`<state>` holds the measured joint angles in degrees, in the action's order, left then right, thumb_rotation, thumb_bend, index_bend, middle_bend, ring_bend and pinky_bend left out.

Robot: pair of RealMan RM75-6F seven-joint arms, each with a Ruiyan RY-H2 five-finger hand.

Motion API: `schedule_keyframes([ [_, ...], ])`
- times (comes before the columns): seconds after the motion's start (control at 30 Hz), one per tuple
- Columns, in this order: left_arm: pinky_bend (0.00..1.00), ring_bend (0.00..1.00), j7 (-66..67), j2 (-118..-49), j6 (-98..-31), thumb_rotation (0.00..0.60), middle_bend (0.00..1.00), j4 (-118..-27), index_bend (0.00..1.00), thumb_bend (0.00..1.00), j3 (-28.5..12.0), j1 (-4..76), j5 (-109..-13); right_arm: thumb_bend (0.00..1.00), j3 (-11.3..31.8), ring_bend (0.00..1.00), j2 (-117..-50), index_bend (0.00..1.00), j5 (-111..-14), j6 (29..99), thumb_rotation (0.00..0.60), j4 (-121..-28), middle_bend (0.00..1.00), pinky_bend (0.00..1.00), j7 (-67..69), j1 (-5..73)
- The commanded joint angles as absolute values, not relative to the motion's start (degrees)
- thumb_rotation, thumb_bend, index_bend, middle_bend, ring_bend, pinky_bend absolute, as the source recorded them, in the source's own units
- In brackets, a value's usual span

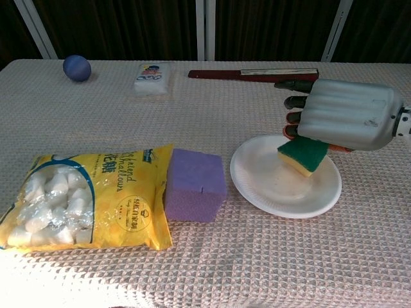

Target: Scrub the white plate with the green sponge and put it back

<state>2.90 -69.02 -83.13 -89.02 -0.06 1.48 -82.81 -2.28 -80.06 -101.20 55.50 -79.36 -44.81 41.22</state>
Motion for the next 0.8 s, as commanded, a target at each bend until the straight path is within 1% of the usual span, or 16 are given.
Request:
schedule_keyframes([
  [0.03,0.14,0.11,2.9,-69.1,-83.1,0.6,0.13,-89.1,0.27,0.06,0.0,1.5,-82.9,0.36,-3.1,0.25,-81.5,0.71,-102.2,54.1,0.6,-79.0,0.5,0.04,-44.7,41.9],
  [0.17,0.14,0.11,3.0,-69.0,-83.1,0.6,0.13,-89.0,0.27,0.06,0.0,1.5,-82.9,0.36,-3.2,0.25,-83.2,0.71,-102.1,52.5,0.6,-77.2,0.5,0.04,-45.6,42.4],
  [0.33,0.14,0.11,2.8,-68.8,-83.4,0.6,0.13,-88.8,0.27,0.06,-0.1,1.4,-83.0,0.36,-2.1,0.25,-83.1,0.71,-99.9,51.1,0.6,-75.1,0.5,0.03,-48.3,42.2],
  [0.57,0.14,0.11,2.5,-69.1,-83.4,0.6,0.13,-88.6,0.27,0.06,0.0,1.3,-83.1,0.36,1.2,0.25,-82.2,0.72,-95.7,52.8,0.6,-74.5,0.5,0.02,-49.6,41.3],
  [0.7,0.14,0.11,2.7,-69.1,-83.6,0.6,0.13,-88.7,0.27,0.06,-0.1,1.3,-83.1,0.36,2.1,0.25,-81.7,0.72,-95.6,54.8,0.6,-76.0,0.5,0.02,-48.0,41.2],
  [0.8,0.14,0.11,2.7,-69.1,-83.7,0.6,0.13,-88.9,0.27,0.06,-0.1,1.2,-83.2,0.36,2.1,0.25,-81.9,0.72,-95.7,54.5,0.6,-76.7,0.5,0.02,-47.8,41.6],
])
